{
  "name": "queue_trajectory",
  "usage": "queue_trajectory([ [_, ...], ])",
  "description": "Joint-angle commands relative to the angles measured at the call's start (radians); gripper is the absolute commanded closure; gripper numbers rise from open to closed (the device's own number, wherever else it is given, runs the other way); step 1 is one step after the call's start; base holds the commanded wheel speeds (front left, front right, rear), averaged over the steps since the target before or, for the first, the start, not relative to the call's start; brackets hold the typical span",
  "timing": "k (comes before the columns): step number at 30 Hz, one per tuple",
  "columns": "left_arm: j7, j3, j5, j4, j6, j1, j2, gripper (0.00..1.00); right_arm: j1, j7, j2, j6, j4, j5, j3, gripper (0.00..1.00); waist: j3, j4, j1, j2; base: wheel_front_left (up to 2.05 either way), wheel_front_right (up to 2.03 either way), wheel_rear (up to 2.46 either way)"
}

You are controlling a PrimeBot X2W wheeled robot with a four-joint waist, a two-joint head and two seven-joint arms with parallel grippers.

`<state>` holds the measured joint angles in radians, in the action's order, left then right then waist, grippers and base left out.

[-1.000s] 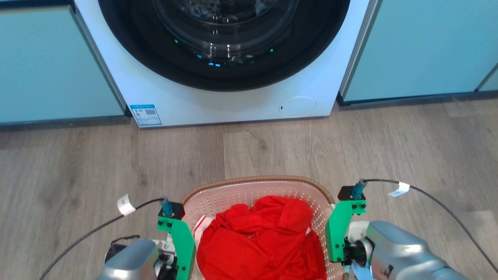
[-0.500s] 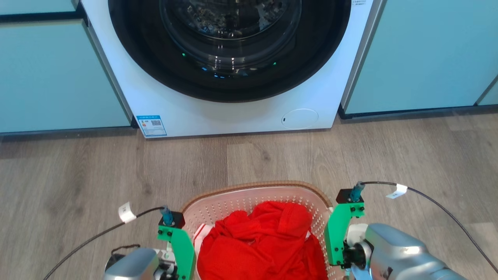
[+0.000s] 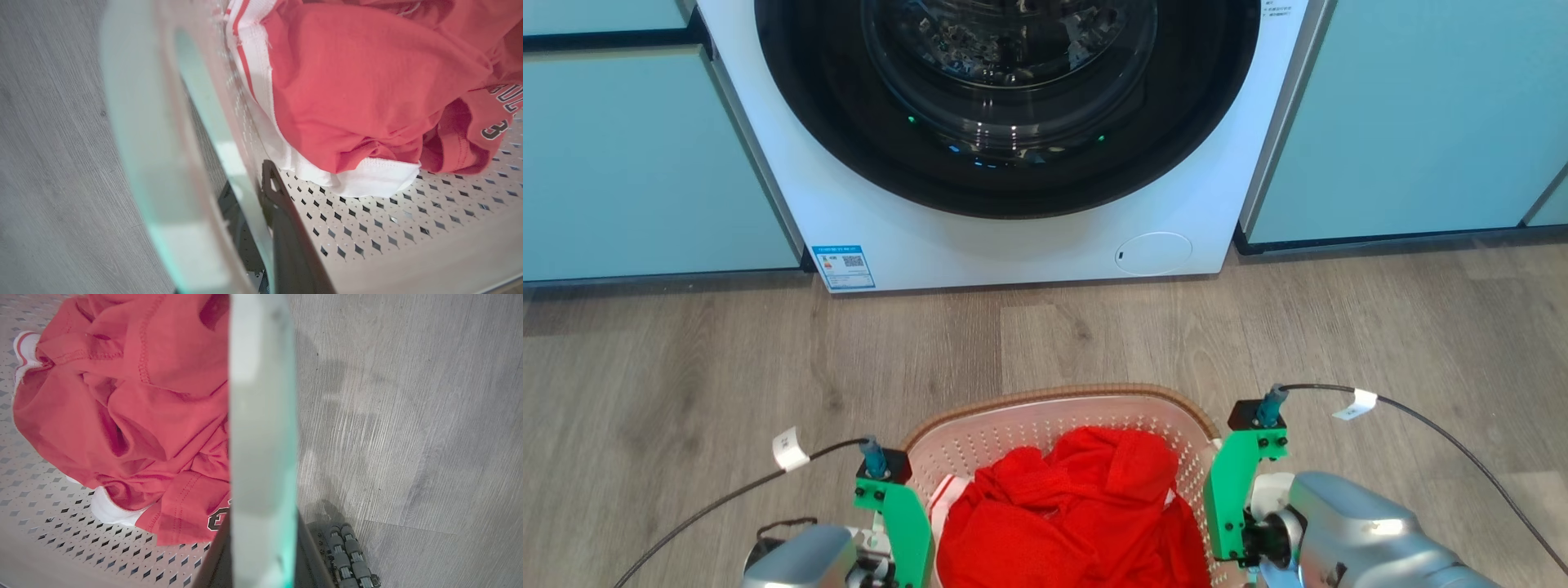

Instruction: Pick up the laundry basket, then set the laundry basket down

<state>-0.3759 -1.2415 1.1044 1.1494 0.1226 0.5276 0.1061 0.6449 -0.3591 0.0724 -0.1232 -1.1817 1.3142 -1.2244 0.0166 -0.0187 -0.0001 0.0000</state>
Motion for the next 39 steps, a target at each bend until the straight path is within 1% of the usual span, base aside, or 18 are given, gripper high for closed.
queue_trajectory([
  [1, 0.009, 0.004, 0.002, -0.019, 0.008, 0.026, -0.009, 1.00, 0.020, 0.020, -0.022, -0.008, 0.034, 0.013, 0.004, 1.00, 0.000, 0.001, 0.0001, 0.0000, 0.00, 0.00, 0.00],
  [18, 0.019, -0.016, 0.030, -0.014, 0.008, 0.036, -0.012, 1.00, 0.019, 0.022, -0.022, -0.008, 0.028, 0.040, -0.014, 1.00, 0.001, 0.006, 0.0001, 0.0000, 0.00, 0.00, 0.00],
  [39, 0.026, -0.031, 0.040, -0.014, 0.008, 0.044, -0.011, 1.00, 0.021, 0.021, -0.022, -0.008, 0.023, 0.065, -0.029, 1.00, 0.003, 0.004, 0.0001, 0.0000, 0.00, 0.00, 0.00],
])
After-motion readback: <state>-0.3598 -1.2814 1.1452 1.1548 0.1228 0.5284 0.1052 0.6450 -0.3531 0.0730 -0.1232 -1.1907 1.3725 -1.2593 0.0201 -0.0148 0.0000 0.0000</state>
